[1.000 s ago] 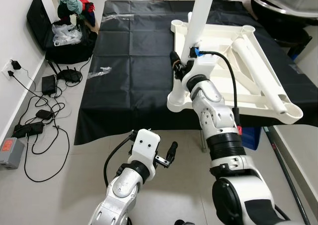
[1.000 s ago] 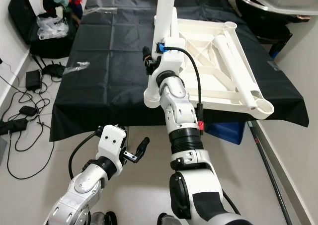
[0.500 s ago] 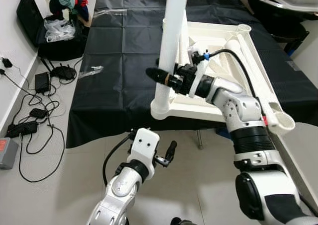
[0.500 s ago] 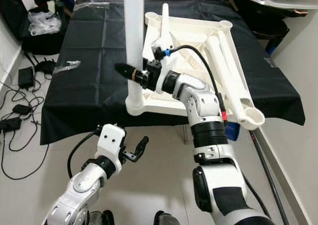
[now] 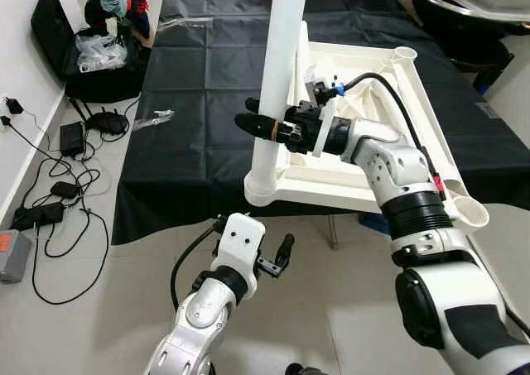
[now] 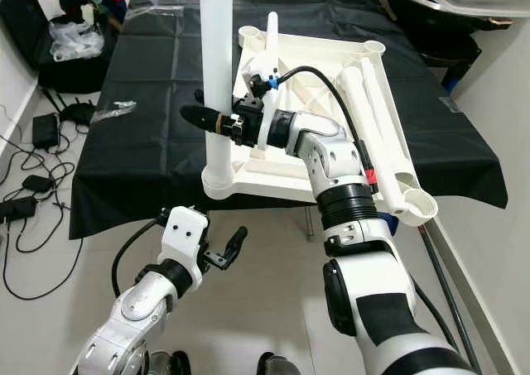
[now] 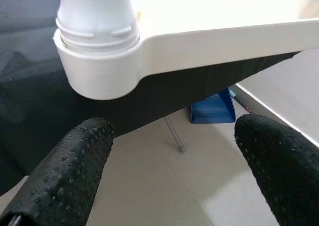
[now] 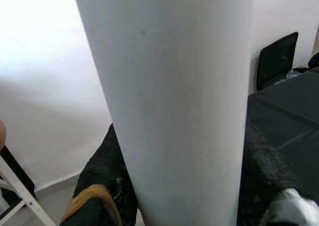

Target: Building children table

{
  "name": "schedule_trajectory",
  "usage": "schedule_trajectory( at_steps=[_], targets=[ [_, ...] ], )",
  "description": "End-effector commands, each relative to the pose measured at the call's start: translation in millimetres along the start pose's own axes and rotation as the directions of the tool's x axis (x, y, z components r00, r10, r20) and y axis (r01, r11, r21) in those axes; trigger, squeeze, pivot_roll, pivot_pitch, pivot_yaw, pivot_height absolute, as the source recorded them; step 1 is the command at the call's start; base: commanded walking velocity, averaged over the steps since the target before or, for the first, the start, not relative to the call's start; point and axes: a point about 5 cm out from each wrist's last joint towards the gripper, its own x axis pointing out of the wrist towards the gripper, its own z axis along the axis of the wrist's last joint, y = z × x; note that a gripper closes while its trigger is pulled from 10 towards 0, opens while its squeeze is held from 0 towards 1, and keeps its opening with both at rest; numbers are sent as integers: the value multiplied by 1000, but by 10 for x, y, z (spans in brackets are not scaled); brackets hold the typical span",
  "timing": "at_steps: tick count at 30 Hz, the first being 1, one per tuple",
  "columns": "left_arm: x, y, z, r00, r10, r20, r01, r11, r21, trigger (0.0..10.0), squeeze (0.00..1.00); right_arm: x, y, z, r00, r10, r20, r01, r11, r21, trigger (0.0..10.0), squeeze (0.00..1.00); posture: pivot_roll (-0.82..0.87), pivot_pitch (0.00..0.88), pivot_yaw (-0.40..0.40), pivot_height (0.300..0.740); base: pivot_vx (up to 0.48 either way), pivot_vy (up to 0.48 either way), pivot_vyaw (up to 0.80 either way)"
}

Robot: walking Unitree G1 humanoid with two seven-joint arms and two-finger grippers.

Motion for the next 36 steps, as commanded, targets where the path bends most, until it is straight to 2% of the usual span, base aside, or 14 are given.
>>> schedule_trajectory(
  at_steps=[1,4,7,9,10,12,19,22,23,30,31,33,34,36],
  targets=[
    [-19,-14,-47,1000,0,-20,0,1000,-4,10000,0,-21,-44,94,997,-51,50,51,999,2,0,0,140,159,-60,740,0,0,0],
    [-25,-21,-55,1000,-3,-20,3,1000,-1,10000,0,-56,-114,110,983,-172,65,173,985,-2,0,0,139,149,-60,740,0,0,0],
    [-29,-25,-57,1000,-5,-21,5,1000,1,10000,0,-123,-274,48,895,-445,22,445,896,9,0,0,143,148,-60,740,0,0,0],
    [-29,-23,-53,1000,-6,-22,7,1000,2,10000,0,-217,-390,-51,731,-682,-18,682,732,-14,0,0,136,151,-60,740,0,0,0],
    [-29,-23,-53,1000,-6,-22,7,1000,2,10000,0,-217,-390,-51,731,-682,-18,682,732,-14,0,0,136,151,-60,740,0,0,0],
    [-26,-22,-52,1000,-8,-23,8,1000,2,10000,0,-257,-360,-151,588,-809,-25,809,588,-10,0,0,137,154,-56,740,0,0,0],
    [-15,-23,-53,1000,-8,-23,8,1000,5,10000,0,-189,-76,-258,336,-942,14,941,336,36,0,0,139,152,-57,740,0,0,0],
    [-14,-25,-53,1000,-8,-24,8,1000,5,10000,0,-111,-18,-269,336,-942,12,940,337,55,0,0,140,150,-60,740,0,0,0],
    [-12,-28,-54,1000,-9,-24,9,1000,4,10000,0,76,47,-261,421,-907,2,902,419,101,10000,0,141,155,-62,740,0,0,0],
    [-11,-26,-56,1000,-7,-25,7,1000,2,10000,0,199,72,-193,533,-845,42,837,534,121,10000,0,136,157,-62,740,0,0,0],
    [-11,-27,-55,1000,-6,-25,6,1000,1,10000,0,180,36,-160,556,-830,50,823,558,110,10000,1000,135,158,-64,740,0,0,0],
    [-11,-27,-55,1000,-6,-25,6,1000,1,10000,0,180,36,-160,556,-830,50,823,558,110,10000,1000,135,158,-64,740,0,0,0],
    [-8,-22,-53,1000,-4,-26,4,1000,-1,10000,0,97,-77,-100,594,-803,47,799,595,80,10000,0,135,165,-64,740,0,0,0],
    [-8,-20,-52,1000,-3,-26,3,1000,-2,10000,0,60,-132,-71,629,-776,39,773,630,67,10000,0,135,168,-57,740,0,0,0]
  ],
)
